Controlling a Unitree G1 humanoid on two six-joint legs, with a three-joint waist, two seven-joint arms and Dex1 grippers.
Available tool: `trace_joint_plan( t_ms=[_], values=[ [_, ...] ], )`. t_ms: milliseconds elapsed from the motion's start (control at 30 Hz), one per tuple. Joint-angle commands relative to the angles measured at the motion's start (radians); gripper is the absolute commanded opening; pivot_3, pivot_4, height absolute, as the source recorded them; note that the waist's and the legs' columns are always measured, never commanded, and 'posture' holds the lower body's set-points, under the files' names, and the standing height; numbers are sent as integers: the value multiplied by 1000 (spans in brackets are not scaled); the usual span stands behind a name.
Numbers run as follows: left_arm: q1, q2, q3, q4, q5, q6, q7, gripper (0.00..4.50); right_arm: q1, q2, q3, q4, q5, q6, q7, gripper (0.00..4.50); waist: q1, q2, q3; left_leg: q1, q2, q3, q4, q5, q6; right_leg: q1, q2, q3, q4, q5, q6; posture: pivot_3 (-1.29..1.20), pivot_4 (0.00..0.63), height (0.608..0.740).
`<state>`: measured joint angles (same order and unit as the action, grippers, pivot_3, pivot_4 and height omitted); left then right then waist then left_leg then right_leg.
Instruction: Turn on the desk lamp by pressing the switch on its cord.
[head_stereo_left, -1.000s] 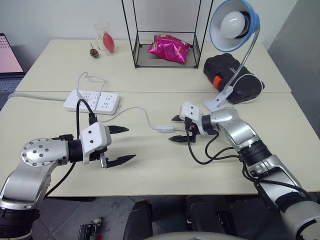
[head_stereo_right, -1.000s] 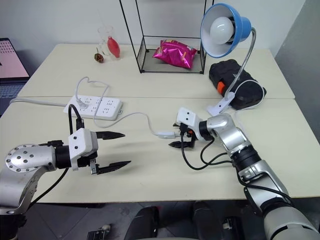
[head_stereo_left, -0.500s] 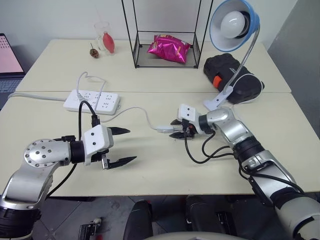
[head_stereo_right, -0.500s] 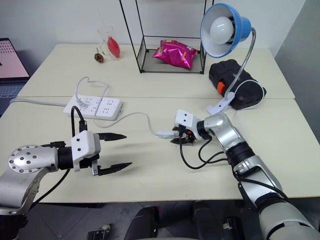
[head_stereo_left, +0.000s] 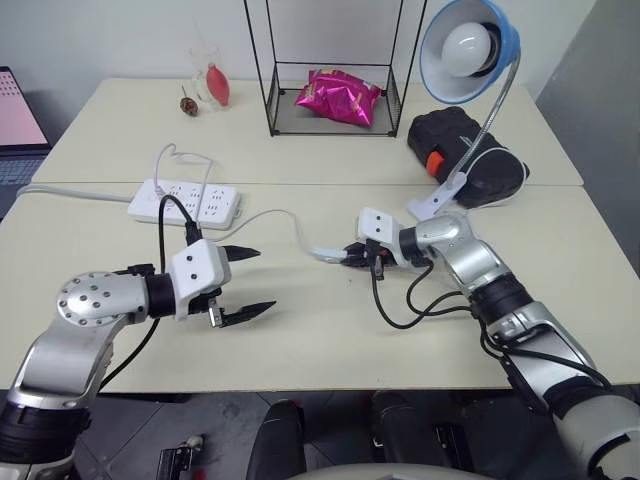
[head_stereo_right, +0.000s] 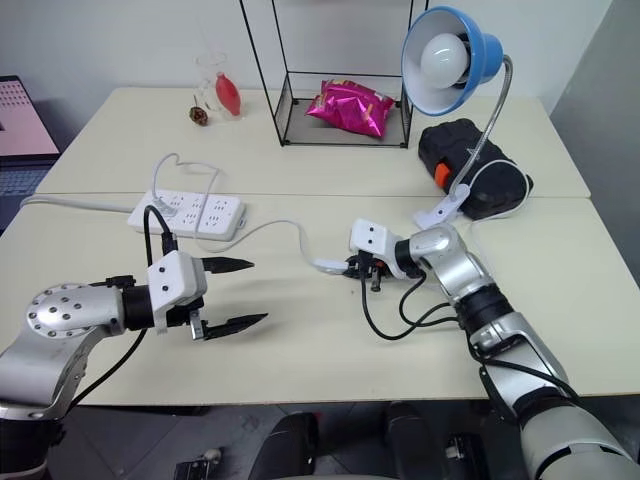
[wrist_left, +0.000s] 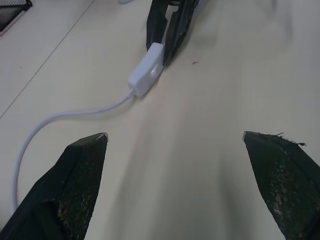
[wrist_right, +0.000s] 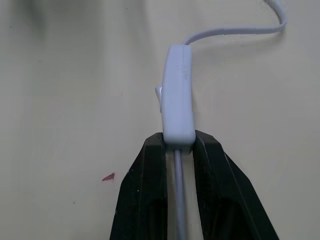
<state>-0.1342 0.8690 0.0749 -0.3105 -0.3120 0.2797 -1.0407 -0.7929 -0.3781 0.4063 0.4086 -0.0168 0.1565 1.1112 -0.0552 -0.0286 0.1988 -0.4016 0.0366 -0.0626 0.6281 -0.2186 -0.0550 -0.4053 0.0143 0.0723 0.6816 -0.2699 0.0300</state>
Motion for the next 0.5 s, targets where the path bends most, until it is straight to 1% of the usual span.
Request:
trace_joint_plan(
  t_ms=[33,133,200,367,500],
  values=[
    [-65,-9,-24,-38,-30,56,4,4500,39,-35,-35,-235,35,75,14,371,0,0,0,0,0,0,0,0,0,0,0,0,0,0,0,0,150,740],
    [-125,-13,-77,-21,-10,63,-17,4500,74,-52,-31,-383,50,153,15,371,0,0,0,0,0,0,0,0,0,0,0,0,0,0,1,0,150,740],
    [-166,-24,-111,-5,-2,70,-27,4500,84,-58,-23,-433,52,181,10,371,-1,0,0,0,0,0,0,0,0,0,0,0,0,0,1,0,150,740],
    [-254,-53,-197,47,40,59,-48,4500,92,-60,-8,-491,51,224,-6,371,-1,0,0,0,0,0,1,0,0,0,1,0,0,0,1,0,150,740],
    [-291,-73,-234,90,73,31,-52,4500,93,-61,-4,-506,48,237,-11,371,-2,0,0,0,0,0,1,0,0,0,1,0,0,0,1,0,150,740]
  ],
)
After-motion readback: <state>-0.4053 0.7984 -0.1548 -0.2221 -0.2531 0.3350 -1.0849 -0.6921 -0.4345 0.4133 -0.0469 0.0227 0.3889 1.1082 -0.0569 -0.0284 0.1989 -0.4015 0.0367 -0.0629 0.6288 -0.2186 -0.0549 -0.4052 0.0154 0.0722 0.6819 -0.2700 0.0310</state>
